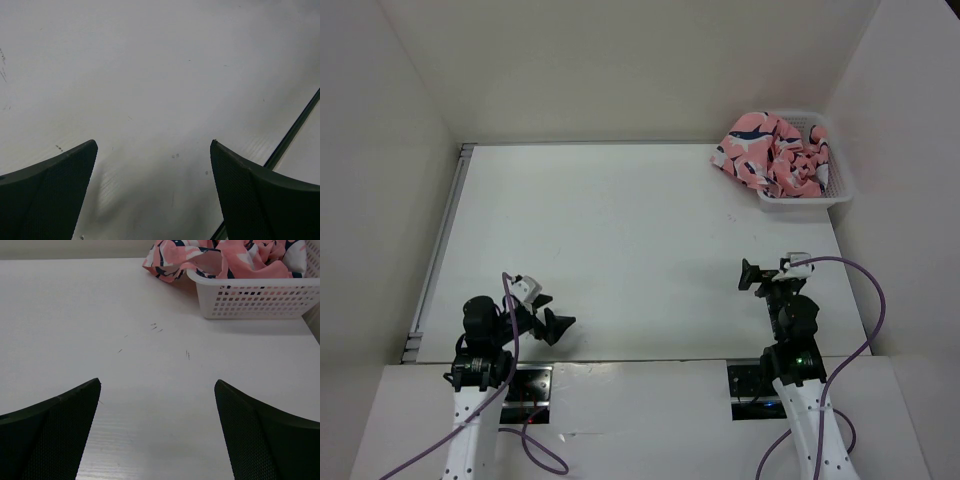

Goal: Fold and stack the shorts
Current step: Grab the shorts from the pile

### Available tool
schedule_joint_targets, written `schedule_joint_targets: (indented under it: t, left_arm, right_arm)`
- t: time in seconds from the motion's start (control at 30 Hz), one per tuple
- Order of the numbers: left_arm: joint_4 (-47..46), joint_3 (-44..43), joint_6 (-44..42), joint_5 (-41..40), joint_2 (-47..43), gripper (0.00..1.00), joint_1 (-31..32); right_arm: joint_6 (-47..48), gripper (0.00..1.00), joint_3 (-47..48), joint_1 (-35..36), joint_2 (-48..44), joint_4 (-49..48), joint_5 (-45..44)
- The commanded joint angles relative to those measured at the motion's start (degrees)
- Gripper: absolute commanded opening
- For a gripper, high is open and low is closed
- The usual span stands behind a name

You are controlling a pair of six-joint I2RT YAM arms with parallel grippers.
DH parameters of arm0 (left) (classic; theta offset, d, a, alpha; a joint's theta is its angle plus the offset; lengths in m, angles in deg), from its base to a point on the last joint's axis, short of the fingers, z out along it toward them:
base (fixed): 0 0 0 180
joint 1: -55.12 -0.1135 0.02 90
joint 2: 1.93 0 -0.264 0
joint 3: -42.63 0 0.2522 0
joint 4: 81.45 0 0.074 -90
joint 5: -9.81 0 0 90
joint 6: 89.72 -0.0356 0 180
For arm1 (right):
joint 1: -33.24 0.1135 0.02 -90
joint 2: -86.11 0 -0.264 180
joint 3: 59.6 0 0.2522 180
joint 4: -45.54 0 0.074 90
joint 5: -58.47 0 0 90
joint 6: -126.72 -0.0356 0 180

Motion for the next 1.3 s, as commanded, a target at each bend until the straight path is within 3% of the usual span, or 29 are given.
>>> schedule_joint_targets:
  t: [0.0,0.17,0.23,0.33,0.37,0.4,0.43,0.47,0.53,0.6,0.63,0.67,0.7,0.73,0.83,0.87,0.93,1.03,1.07,1.17,1.27]
  left_arm:
    - [-1.7,-0.87,-0.23,0.64,-0.73,1.0,0.17]
    - [-0.92,-0.87,-0.23,0.12,-0.73,1.0,0.17]
    - [-0.92,-0.87,-0.23,0.64,-0.73,1.0,0.17]
    - [-0.14,-0.87,-0.23,5.01,-0.73,1.0,0.17]
    - [0.48,-1.56,-0.23,7.3,-0.73,1.0,0.17]
    - [0.49,-1.57,-0.23,8.02,-0.73,1.0,0.17]
    - [-0.38,-1.57,-0.23,8.81,-0.73,1.0,0.17]
    - [-2.22,-1.57,-0.23,7.86,-0.73,1.0,0.17]
    - [-11.61,-1.04,-0.23,4.62,-0.73,1.0,0.17]
    - [-23.2,-1.04,-0.23,-5.12,-0.73,1.0,0.17]
    - [-27.59,-2.09,-0.23,-8.99,-0.73,1.0,0.17]
    - [-33.47,-3.14,-0.23,-17.55,-0.21,1.0,0.17]
    - [-33.53,-4.72,-0.23,-20.33,0.32,1.0,0.69]
    - [-31.09,-7.08,-0.23,-21.58,0.93,1.0,0.69]
    - [-20.36,-18.42,-0.23,-21.59,7.33,1.0,0.69]
    - [-17.12,-21.23,-0.23,-22.2,10.14,1.0,0.69]
    - [-15.25,-29.75,-0.23,-25.27,21.2,1.0,0.69]
    - [-9.39,-43.63,-0.23,-32.65,40.26,1.0,0.69]
    - [-7.01,-47.41,-0.23,-33.71,49.8,1.0,0.69]
    - [2.75,-60.43,-0.23,-37.05,65.64,1.0,0.69]
    - [7.25,-66.86,-0.23,-41.28,74.66,1.0,2.71]
  right_arm:
    - [-0.08,0.99,-2.94,-0.28,-0.8,-3.18,0.2]
    - [1.23,0.99,-1.8,-0.28,-0.8,-4.23,1.42]
    - [10.14,0.99,-1.28,-0.28,-0.8,-8.61,5.62]
    - [10.29,0.99,0.04,-0.28,-0.8,-13.54,4.68]
    - [14.12,0.99,0.83,-0.28,-0.8,-13.55,7.99]
    - [24.08,0.99,1.97,-0.28,-0.8,-12.16,13.68]
    - [35.75,0.99,4.5,-0.28,-0.8,-4.14,20.17]
    - [58.4,0.99,5.75,-0.28,-0.8,1.68,29.46]
    - [70.55,0.99,8.03,-0.28,-0.8,7.88,31.57]
    - [58.69,0.99,7.18,-0.28,-0.8,-3.37,25.98]
    - [52.63,0.99,6.38,-0.28,-0.8,-19.98,22.21]
    - [49.7,0.99,6.38,-0.28,-0.28,-23.36,20.34]
    - [52.89,0.99,10.73,-0.28,1.03,-20.79,22.24]
    - [54.83,0.99,14.08,-0.28,2.44,-10.58,24.17]
    - [49.32,0.99,26.47,-0.28,10.15,-2.24,24.11]
    - [48.36,0.99,29.46,-0.28,18.37,0.31,22.8]
    - [41.61,0.99,39.91,-0.28,28.5,2.26,15.96]
    - [27.3,0.99,57.75,-0.28,55.96,9.81,4.01]
    - [23.86,0.99,66.23,0.24,60.76,14.7,1.37]
    - [14.01,0.99,76.73,-0.71,74.38,19.57,-4.71]
    - [6.18,0.99,80.63,-4.66,82.41,18.8,-4.11]
